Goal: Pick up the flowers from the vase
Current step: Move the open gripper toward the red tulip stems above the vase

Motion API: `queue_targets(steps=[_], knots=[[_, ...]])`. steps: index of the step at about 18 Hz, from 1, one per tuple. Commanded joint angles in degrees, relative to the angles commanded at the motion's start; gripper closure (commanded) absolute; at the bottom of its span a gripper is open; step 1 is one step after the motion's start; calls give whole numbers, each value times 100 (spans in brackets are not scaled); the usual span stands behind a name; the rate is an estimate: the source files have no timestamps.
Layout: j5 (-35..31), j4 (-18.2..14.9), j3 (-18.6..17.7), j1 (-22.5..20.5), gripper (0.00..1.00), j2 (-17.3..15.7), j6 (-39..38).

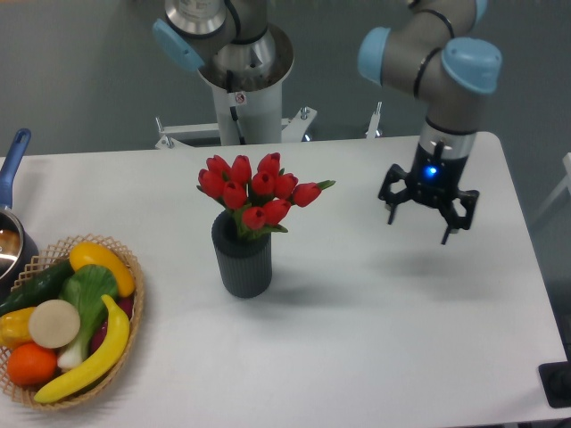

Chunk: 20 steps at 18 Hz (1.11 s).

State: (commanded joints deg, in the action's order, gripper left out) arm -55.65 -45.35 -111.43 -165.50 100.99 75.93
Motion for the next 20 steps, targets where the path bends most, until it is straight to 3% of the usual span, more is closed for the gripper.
queue_targets(steps=[4, 8, 20], knots=[[623, 9, -607, -9, 0, -220, 798], [1933, 0, -959, -53, 0, -273, 914], [3226, -18, -1821, -53, 0, -624, 1240]])
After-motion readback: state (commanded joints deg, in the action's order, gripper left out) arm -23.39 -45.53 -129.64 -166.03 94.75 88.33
